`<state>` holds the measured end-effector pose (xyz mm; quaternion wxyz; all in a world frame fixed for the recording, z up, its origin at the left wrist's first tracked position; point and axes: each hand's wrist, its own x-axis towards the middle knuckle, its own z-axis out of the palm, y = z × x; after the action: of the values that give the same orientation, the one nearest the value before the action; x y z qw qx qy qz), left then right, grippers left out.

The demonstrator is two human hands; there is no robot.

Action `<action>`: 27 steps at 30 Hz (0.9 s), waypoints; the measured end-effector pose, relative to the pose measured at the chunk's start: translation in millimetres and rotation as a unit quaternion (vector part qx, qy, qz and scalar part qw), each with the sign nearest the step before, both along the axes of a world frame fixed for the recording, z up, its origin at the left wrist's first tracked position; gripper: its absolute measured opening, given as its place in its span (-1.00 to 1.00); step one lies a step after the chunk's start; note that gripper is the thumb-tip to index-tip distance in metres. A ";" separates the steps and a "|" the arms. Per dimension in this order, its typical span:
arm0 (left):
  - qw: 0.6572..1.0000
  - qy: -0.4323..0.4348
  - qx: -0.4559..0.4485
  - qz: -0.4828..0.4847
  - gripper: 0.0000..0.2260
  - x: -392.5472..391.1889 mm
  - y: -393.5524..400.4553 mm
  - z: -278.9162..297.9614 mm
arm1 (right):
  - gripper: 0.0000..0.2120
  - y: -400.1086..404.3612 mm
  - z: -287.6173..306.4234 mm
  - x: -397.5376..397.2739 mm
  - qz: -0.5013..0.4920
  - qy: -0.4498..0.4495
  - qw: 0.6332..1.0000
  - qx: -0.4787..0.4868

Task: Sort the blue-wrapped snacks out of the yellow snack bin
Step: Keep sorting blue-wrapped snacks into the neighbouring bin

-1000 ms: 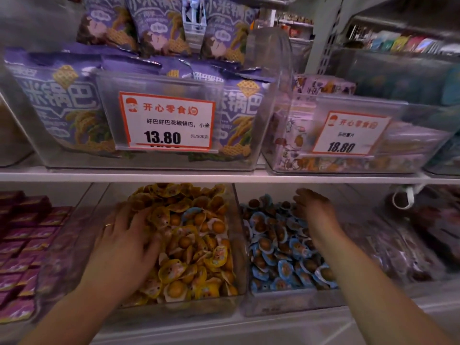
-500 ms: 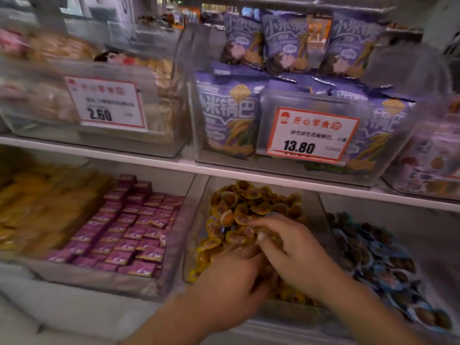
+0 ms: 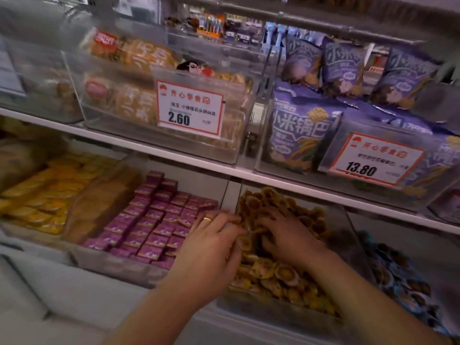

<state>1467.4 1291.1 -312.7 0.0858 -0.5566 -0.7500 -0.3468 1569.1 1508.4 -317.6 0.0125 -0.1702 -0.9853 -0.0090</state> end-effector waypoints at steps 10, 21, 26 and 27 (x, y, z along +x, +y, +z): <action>0.998 -0.066 0.000 -0.008 -0.77 -3.9 5.3 4.2 | -0.58 -1.7 5.1 78.8 -0.112 -0.065 0.990 0.048; 0.992 -0.094 0.085 0.008 -0.79 0.9 7.6 -6.3 | -0.48 -39.5 5.7 -14.6 -0.095 -0.066 0.983 -0.140; 0.992 -0.086 0.089 -0.003 -0.79 -3.4 8.1 -8.2 | -0.36 -35.5 0.8 -27.3 -0.053 -0.104 0.978 -0.170; 0.992 -0.086 0.088 -0.004 -0.79 -4.3 8.3 -8.0 | -0.35 -32.2 2.8 -23.8 -0.052 -0.114 0.976 -0.176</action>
<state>1463.1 1299.5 -320.7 0.0681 -0.5179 -0.7187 -0.4589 1545.4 1476.2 -314.8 -0.1307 -0.2190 -0.9561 0.1445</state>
